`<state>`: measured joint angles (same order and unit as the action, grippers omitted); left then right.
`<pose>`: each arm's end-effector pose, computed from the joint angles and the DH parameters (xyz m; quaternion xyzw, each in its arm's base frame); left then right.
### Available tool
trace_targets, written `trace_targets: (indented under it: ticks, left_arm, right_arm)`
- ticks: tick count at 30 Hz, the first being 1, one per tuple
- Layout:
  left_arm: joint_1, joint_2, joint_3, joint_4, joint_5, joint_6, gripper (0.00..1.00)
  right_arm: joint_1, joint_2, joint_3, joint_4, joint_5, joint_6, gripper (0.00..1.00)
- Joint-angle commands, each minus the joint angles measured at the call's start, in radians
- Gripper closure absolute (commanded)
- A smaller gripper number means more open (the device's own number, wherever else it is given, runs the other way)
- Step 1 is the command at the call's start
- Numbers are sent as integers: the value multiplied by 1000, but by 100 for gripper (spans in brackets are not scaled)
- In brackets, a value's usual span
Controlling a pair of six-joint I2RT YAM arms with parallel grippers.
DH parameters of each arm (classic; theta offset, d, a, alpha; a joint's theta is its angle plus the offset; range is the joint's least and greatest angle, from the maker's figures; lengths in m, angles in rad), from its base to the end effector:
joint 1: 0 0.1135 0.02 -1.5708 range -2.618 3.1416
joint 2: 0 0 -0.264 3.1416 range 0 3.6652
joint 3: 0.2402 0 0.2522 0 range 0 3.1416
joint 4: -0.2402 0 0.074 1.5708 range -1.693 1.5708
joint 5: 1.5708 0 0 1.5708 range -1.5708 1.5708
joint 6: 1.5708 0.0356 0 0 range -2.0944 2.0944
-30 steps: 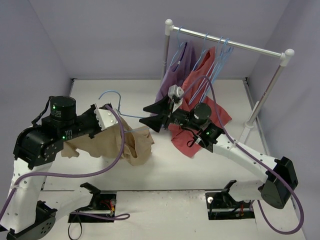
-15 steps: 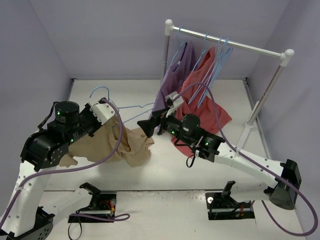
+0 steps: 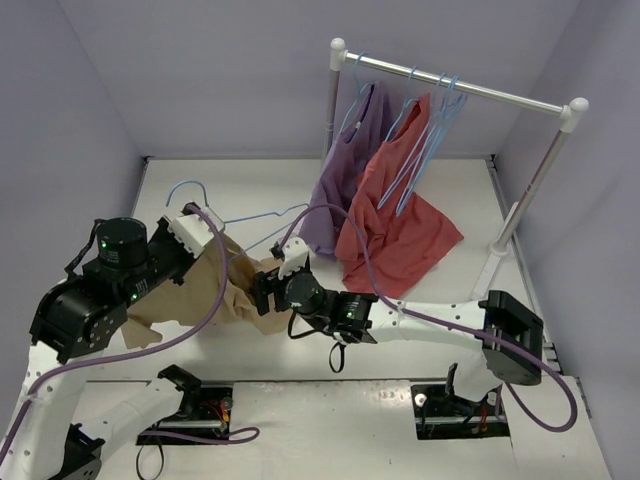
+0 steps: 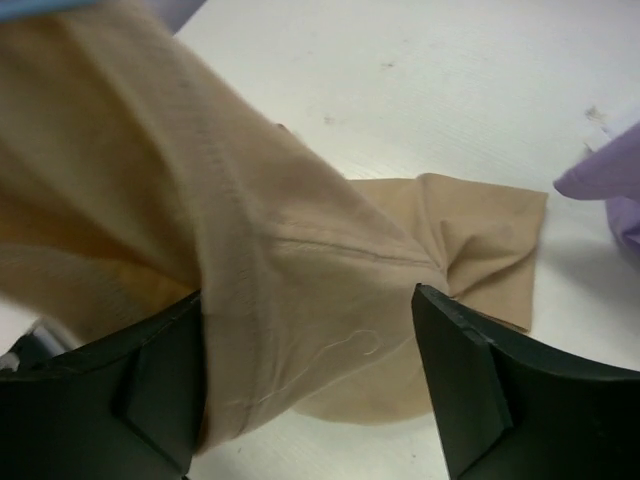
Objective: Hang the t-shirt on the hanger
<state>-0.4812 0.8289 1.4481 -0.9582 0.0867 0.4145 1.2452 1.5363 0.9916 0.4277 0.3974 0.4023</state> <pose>0.0957 -0.0534 0.4627 0.3757 0.7242 -0.0546 0.5757 0.1274 0.3344 0.2893 -0.1800 0.7221 0.3778 0.5509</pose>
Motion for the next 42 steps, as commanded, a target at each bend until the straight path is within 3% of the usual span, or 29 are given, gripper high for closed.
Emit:
trace_targets:
  ticks: [1,3,6,11,22,42]
  left_arm:
    - [0,-45,-17,81,26,-25,100]
    - [0,-78,-44,79,18,-24,100]
    - [0,-114,-89,79,19,-20,100]
    - [0,-157,-136,79,36,3,100]
    - [0,-221,-191,72,108,100,100]
    - [-2,-53,-92,38,-73,103,100]
  right_arm:
    - [-1,-11,71,60,102,1,40]
    - [-4,-31,67,60,112,-19,63]
    - [-18,-72,48,61,124,-44,84]
    - [-76,-144,19,39,72,-64,100]
    - [-289,-244,34,-111,-163,-85,100]
    - [-313,-219,267,-276,-219,-197,100]
